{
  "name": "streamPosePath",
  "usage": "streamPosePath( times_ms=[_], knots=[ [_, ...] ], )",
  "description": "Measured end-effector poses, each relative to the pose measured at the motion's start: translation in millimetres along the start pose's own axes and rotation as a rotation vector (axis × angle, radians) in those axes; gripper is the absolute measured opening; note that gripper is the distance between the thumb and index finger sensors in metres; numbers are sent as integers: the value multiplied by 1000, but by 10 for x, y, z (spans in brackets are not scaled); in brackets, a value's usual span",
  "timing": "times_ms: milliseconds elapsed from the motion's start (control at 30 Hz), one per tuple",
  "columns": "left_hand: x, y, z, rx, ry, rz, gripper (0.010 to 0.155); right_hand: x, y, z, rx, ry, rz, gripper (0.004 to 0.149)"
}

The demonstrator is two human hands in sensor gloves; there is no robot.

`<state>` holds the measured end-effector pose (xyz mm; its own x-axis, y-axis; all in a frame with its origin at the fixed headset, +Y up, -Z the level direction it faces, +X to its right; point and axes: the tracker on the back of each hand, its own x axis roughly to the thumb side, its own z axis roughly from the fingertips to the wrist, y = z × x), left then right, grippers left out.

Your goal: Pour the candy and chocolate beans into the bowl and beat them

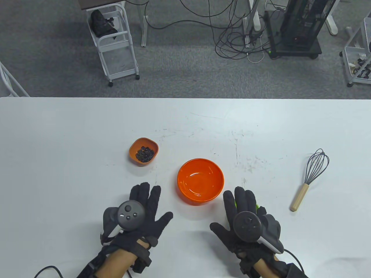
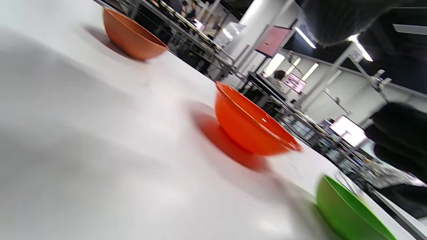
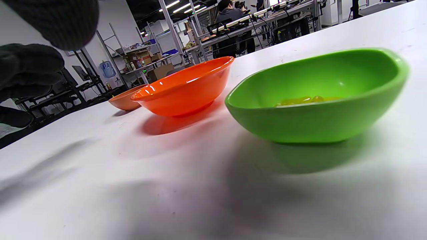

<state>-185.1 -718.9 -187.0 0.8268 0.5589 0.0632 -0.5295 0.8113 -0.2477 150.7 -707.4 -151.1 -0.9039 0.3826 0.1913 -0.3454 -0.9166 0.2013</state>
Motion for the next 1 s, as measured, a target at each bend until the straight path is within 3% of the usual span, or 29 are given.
streamPosePath(
  times_ms=[100, 200, 267, 433, 600, 733, 1000],
  knots=[
    [-73, 138, -243, 64, 67, -67, 90, -26, -31, 9, -13, 1, -25, 98],
    [-228, 343, -652, 116, 176, -245, 89, -50, -36, 13, -9, 5, -43, 99],
    [-398, 451, -954, 134, 290, -199, 89, -82, -27, 0, -2, 3, -47, 100],
    [-719, 562, -1373, 163, 557, -34, 94, -149, -40, -20, 12, 17, -80, 103],
    [-921, 571, -1587, 94, 678, -43, 82, -208, -92, -14, -9, 36, -122, 103],
    [-1099, 504, -1679, 63, 688, 274, 70, -258, -118, -19, -20, 58, -144, 103],
    [-1118, 455, -1783, 90, 662, 254, 51, -294, -91, -58, 17, 64, -190, 103]
  ],
)
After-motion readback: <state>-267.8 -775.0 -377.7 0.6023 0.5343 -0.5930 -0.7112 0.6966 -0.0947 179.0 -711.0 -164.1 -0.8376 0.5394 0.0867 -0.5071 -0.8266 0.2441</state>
